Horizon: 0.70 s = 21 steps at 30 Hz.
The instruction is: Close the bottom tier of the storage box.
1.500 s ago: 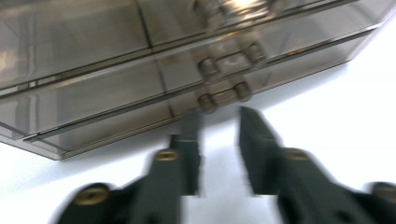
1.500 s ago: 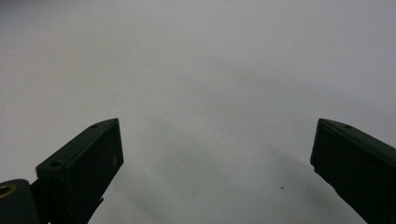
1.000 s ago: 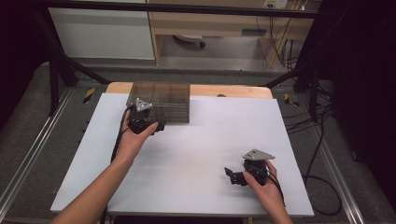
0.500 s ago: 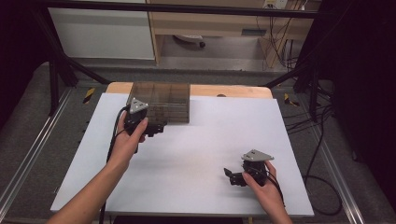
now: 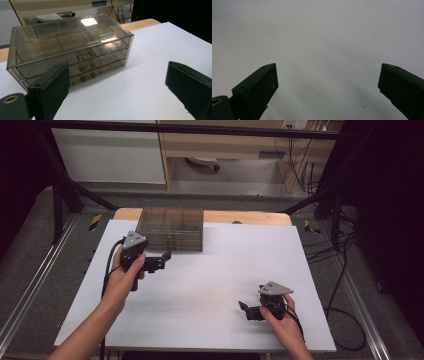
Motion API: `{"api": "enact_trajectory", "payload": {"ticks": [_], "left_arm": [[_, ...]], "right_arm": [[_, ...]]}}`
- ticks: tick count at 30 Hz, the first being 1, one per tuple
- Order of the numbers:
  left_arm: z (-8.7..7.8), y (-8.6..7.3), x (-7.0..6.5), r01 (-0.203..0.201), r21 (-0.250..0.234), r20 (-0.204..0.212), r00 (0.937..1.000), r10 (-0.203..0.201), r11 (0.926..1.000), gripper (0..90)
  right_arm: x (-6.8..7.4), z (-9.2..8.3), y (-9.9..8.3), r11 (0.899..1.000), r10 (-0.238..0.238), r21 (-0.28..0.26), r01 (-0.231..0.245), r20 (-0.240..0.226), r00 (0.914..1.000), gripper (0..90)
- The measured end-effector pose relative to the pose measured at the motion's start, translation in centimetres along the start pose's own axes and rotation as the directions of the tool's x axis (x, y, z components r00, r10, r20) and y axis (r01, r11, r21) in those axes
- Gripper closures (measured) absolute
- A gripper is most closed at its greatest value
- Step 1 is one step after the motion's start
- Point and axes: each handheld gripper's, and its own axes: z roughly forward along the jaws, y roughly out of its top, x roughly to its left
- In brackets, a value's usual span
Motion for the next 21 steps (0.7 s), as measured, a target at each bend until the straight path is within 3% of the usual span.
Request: {"api": "enact_trajectory", "payload": {"ticks": [21], "left_arm": [[-5.1, -1.5, 2.3, -0.004, -0.018, -0.035, 0.9994, 0.003, 0.9998, 5.1]], "right_arm": [[0.1, -0.1, -0.1, 1.0, -0.02, -0.003, 0.02, -0.006, 0.9998, 3.3]]}}
